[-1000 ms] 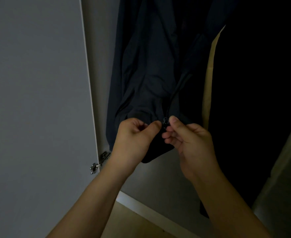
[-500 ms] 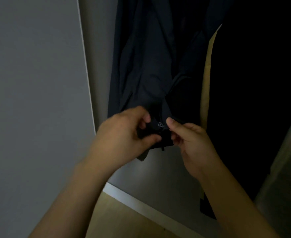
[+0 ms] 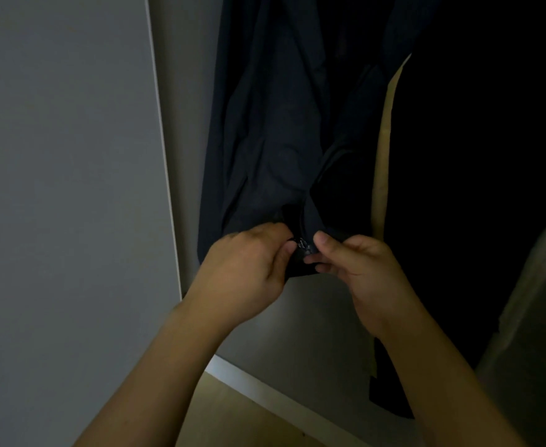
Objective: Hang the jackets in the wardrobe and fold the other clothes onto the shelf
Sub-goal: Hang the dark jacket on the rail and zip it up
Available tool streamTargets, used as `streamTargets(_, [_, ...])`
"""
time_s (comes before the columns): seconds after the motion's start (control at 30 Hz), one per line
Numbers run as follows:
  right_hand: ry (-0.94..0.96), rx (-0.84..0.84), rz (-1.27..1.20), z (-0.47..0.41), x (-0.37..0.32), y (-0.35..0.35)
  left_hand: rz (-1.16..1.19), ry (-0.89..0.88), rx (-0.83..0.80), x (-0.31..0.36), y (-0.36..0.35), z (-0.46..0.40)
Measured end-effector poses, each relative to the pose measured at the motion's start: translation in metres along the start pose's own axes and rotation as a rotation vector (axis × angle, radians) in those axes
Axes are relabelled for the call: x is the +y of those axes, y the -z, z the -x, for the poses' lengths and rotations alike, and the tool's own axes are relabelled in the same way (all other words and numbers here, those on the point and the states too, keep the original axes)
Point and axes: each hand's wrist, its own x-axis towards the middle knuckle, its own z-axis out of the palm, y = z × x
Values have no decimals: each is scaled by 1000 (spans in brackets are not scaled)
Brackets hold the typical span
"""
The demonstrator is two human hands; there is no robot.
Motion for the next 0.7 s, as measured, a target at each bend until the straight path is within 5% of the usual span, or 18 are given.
streamTargets(0.1, [39, 53, 64, -3, 4, 4, 5, 22, -76, 1, 1, -10])
streamTargets(0.23, [11, -4, 142, -6, 11, 9, 220, 65, -429, -2, 12, -42])
streamTargets(0.33, [29, 18, 160, -9, 16, 9, 139, 4, -581, 3, 21, -67])
streamTargets(0.47, [112, 106, 176, -12, 18, 13, -92, -107, -597, 14, 25, -87])
streamTargets(0.7, [268, 179, 259, -9, 19, 16, -209, -48, -557, 13, 13, -89])
